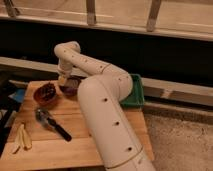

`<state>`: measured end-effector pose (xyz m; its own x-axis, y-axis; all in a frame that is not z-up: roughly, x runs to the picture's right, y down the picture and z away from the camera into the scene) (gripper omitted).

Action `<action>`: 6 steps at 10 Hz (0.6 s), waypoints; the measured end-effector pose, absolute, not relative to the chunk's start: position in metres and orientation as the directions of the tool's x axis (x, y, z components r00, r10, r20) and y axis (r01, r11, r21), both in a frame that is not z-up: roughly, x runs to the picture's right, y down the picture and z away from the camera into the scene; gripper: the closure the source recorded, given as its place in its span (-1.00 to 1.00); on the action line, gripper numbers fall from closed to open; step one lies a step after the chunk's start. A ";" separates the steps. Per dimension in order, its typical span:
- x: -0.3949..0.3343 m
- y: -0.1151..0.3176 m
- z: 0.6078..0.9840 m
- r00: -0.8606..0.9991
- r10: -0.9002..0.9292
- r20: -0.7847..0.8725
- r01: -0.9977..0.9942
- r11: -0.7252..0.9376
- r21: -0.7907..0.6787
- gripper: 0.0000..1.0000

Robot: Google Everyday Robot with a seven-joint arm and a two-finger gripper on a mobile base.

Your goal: Wipe purple bowl with eraser

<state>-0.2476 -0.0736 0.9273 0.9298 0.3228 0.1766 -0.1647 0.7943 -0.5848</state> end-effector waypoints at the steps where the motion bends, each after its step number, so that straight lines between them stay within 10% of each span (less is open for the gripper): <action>1: -0.243 -0.083 0.936 0.930 0.327 0.166 -0.178 0.798 -0.576 1.00; 6: -0.252 -0.083 0.935 0.923 0.324 0.207 -0.152 0.802 -0.577 1.00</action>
<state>-0.2521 -0.0830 0.9350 0.9230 0.3242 0.2073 -0.1521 0.8021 -0.5775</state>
